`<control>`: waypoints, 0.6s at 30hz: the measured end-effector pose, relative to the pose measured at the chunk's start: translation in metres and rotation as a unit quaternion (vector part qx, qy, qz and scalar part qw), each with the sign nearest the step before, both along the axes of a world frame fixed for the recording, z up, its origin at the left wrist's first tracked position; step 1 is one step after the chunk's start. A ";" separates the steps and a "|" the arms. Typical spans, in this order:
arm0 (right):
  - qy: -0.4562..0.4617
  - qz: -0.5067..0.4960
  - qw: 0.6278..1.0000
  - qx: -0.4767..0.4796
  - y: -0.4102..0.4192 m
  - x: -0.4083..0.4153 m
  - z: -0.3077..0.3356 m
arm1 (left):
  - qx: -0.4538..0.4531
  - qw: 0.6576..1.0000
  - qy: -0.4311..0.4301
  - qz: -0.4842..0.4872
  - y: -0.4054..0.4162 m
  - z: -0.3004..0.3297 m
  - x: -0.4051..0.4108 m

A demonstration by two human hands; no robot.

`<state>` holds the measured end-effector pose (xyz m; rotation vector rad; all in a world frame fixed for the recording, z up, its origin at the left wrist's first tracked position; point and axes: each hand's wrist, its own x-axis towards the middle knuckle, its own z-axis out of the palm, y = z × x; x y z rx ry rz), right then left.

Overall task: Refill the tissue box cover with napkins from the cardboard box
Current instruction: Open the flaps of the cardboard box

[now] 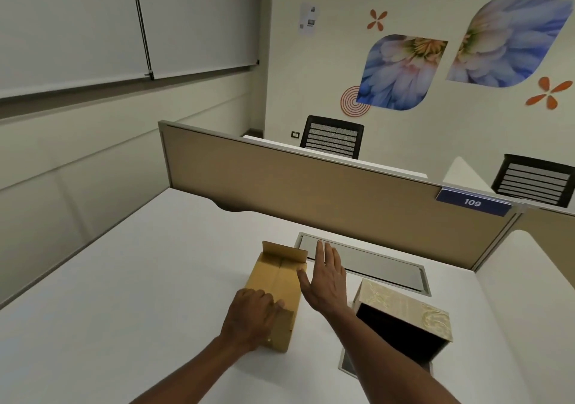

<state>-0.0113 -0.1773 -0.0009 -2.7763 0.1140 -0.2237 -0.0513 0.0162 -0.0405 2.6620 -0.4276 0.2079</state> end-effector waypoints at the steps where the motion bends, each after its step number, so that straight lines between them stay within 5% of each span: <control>1: 0.004 -0.003 1.000 0.003 0.002 0.001 -0.003 | -0.013 1.000 0.002 0.009 0.001 -0.002 -0.006; 18: 0.113 0.115 0.984 -0.080 0.022 0.060 -0.027 | -0.069 0.992 0.038 0.097 0.011 -0.055 -0.016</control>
